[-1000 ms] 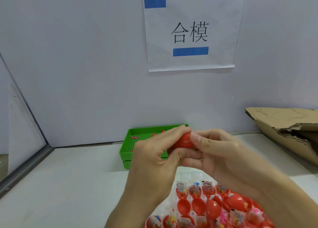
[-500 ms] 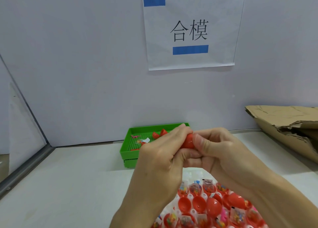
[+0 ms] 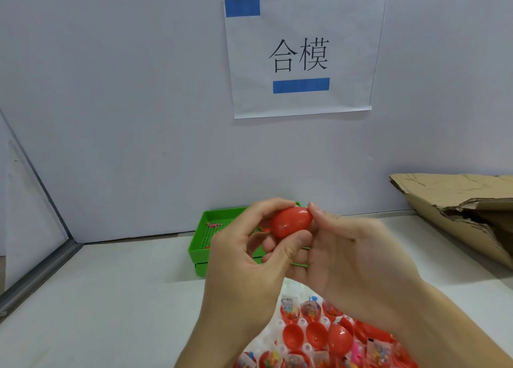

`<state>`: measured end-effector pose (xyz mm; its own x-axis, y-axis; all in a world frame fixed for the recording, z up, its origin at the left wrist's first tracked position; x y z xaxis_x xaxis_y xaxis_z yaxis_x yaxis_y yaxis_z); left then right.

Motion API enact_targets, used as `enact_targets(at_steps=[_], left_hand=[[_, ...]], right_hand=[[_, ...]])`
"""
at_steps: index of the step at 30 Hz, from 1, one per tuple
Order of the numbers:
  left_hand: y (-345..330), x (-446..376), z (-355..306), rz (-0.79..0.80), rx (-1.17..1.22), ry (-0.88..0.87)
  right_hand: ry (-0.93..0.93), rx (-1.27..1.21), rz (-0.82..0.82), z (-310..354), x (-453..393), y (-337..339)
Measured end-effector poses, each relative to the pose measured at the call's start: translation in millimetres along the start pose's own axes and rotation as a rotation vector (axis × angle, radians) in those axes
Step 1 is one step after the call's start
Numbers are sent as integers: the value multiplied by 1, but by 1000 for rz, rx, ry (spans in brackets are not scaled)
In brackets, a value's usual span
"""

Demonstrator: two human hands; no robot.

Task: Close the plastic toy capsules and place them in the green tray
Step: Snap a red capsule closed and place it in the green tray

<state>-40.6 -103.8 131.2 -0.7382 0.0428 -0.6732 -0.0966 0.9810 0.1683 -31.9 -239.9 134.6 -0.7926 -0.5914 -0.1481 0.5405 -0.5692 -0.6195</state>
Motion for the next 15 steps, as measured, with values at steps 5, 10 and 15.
enact_targets(at_steps=[5, 10, 15], left_hand=[[1, -3, 1, -93, 446, 294], [2, -5, 7, -138, 810, 560], [3, -5, 12, -172, 727, 443]], right_hand=[[-76, 169, -68, 3, 0, 2], [-27, 376, -210, 6, -1, 4], [56, 590, -420, 7, -1, 10]])
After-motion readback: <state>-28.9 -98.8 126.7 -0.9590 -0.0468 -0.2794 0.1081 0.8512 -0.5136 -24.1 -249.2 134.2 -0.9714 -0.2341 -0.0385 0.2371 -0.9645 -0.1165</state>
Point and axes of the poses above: each hand's wrist, its own x-axis away from the middle knuckle, its own y-axis out of the back of the hand, z = x × y, the point moved 1 cm from there along -x, towards the middle knuckle, and after that the axes turned 2 degrees about -y, right-handed, at the moved point
